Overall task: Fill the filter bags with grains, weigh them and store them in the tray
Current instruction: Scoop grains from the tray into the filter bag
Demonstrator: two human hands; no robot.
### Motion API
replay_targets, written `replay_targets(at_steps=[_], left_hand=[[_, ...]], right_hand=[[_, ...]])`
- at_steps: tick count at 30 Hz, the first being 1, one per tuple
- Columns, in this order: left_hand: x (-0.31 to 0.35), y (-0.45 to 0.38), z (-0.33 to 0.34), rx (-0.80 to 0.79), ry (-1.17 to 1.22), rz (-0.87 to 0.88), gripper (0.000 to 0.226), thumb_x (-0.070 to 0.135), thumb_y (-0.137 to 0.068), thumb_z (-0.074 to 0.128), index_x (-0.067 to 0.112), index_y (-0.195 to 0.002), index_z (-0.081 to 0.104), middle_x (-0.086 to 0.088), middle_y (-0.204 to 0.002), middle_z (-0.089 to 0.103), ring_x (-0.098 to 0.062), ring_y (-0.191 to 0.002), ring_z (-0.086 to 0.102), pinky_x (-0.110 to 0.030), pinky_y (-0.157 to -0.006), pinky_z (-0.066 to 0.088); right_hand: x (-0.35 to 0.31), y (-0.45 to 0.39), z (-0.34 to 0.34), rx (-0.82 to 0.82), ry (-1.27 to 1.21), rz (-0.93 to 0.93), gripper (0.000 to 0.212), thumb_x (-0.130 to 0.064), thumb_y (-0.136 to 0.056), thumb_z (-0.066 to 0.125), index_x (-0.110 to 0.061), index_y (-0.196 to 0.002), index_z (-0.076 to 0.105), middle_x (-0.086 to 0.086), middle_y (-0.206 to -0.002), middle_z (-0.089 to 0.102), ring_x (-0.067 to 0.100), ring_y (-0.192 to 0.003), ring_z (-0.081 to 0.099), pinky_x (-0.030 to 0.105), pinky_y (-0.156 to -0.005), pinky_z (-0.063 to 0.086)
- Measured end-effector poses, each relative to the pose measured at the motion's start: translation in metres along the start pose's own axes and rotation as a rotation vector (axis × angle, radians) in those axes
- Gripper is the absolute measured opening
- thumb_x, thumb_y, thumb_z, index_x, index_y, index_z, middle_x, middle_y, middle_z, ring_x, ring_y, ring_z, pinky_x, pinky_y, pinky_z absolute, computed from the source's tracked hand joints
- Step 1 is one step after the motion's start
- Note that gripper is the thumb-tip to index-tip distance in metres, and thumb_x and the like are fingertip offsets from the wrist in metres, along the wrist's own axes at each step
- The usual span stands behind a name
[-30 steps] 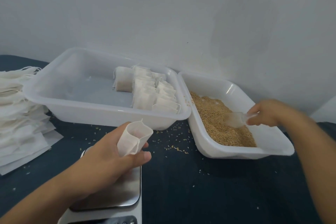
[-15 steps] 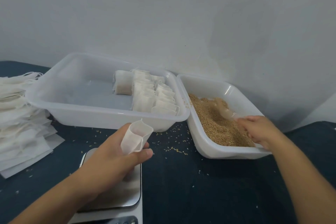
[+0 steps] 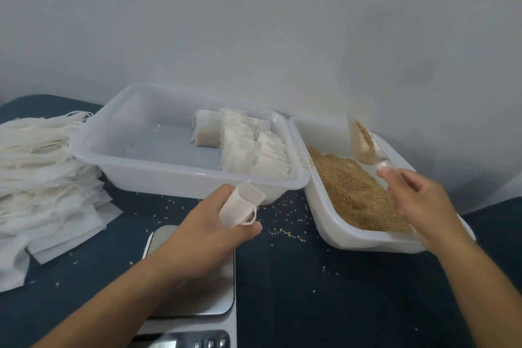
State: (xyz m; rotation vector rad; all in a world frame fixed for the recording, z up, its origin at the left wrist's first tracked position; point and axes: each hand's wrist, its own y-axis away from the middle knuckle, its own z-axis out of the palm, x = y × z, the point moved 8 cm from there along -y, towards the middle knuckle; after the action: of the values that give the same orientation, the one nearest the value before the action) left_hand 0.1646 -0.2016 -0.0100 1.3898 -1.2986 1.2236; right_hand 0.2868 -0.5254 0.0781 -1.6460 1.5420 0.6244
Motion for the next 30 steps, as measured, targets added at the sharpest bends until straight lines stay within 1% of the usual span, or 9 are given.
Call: replay_targets(at_steps=[4,7,10,15,19,21,23,25,30], left_hand=[[0.0,0.001,-0.008,0.035,-0.081,0.04,0.021,0.034,-0.083,0.078,0.038,-0.092,0.059,0.021,-0.081,0.065,0.003,-0.069,0.058,-0.008,-0.061,0.043],[-0.003,0.002,-0.015,0.057,-0.152,0.055,0.019,0.029,-0.087,0.075,0.032,-0.093,0.058,0.022,-0.082,0.064,0.004,-0.07,0.057,-0.008,-0.061,0.042],[-0.005,0.003,-0.019,0.059,-0.185,0.05,0.019,0.032,-0.087,0.075,0.032,-0.096,0.057,0.021,-0.086,0.064,0.002,-0.075,0.058,-0.011,-0.061,0.041],[-0.006,0.004,-0.023,0.049,-0.169,0.037,0.031,0.05,-0.075,0.069,0.033,-0.099,0.059,0.017,-0.089,0.065,-0.002,-0.077,0.06,-0.026,-0.071,0.046],[-0.008,0.005,-0.024,0.048,-0.199,0.026,0.034,0.058,-0.072,0.065,0.036,-0.096,0.057,0.018,-0.091,0.065,-0.005,-0.082,0.06,-0.03,-0.073,0.048],[-0.008,0.006,-0.023,0.039,-0.214,0.024,0.038,0.062,-0.069,0.064,0.037,-0.096,0.056,0.019,-0.092,0.065,-0.005,-0.082,0.059,-0.028,-0.071,0.047],[-0.007,0.007,-0.021,0.018,-0.227,0.032,0.045,0.069,-0.064,0.061,0.038,-0.096,0.056,0.021,-0.092,0.065,-0.004,-0.083,0.059,-0.027,-0.07,0.045],[-0.006,0.008,-0.018,0.004,-0.236,0.039,0.045,0.068,-0.063,0.062,0.038,-0.096,0.057,0.021,-0.093,0.065,-0.003,-0.084,0.059,-0.026,-0.069,0.044],[-0.006,0.009,-0.017,-0.006,-0.214,0.033,0.032,0.052,-0.073,0.074,0.036,-0.096,0.059,0.017,-0.093,0.067,-0.007,-0.084,0.061,-0.027,-0.071,0.048]], right_hand=[[-0.04,0.029,0.016,-0.258,-0.039,-0.075,0.033,-0.064,-0.082,0.063,-0.043,-0.102,0.079,-0.006,-0.061,0.048,0.003,-0.046,0.039,0.017,-0.042,0.037],[-0.067,0.051,0.032,-0.476,0.065,-0.176,0.026,-0.054,-0.078,0.065,-0.049,-0.099,0.08,-0.008,-0.053,0.047,0.005,-0.045,0.039,0.017,-0.045,0.036],[-0.089,0.065,0.041,-0.59,0.147,-0.231,0.021,-0.043,-0.074,0.072,-0.044,-0.092,0.083,-0.013,-0.055,0.061,-0.001,-0.045,0.051,0.006,-0.049,0.039],[-0.103,0.065,0.044,-0.657,0.396,-0.263,0.026,-0.067,-0.075,0.071,-0.06,-0.1,0.074,-0.017,-0.089,0.077,0.002,-0.076,0.07,0.014,-0.068,0.053],[-0.11,0.061,0.04,-0.683,0.501,-0.277,0.053,-0.093,-0.063,0.062,-0.06,-0.103,0.073,-0.012,-0.087,0.077,0.012,-0.075,0.071,0.033,-0.072,0.059],[-0.119,0.061,0.04,-0.7,0.526,-0.302,0.057,-0.097,-0.06,0.059,-0.059,-0.101,0.074,-0.015,-0.081,0.076,0.006,-0.068,0.07,0.024,-0.062,0.057],[-0.134,0.064,0.043,-0.714,0.534,-0.335,0.049,-0.093,-0.061,0.062,-0.062,-0.097,0.074,-0.021,-0.076,0.074,-0.002,-0.063,0.067,0.006,-0.054,0.046],[-0.147,0.069,0.045,-0.729,0.547,-0.351,0.041,-0.087,-0.063,0.065,-0.064,-0.095,0.074,-0.026,-0.072,0.072,-0.008,-0.06,0.064,0.0,-0.052,0.039],[-0.162,0.069,0.049,-0.755,0.661,-0.387,0.054,-0.097,-0.063,0.054,-0.061,-0.097,0.074,-0.012,-0.068,0.07,0.008,-0.053,0.058,0.018,-0.05,0.045]])
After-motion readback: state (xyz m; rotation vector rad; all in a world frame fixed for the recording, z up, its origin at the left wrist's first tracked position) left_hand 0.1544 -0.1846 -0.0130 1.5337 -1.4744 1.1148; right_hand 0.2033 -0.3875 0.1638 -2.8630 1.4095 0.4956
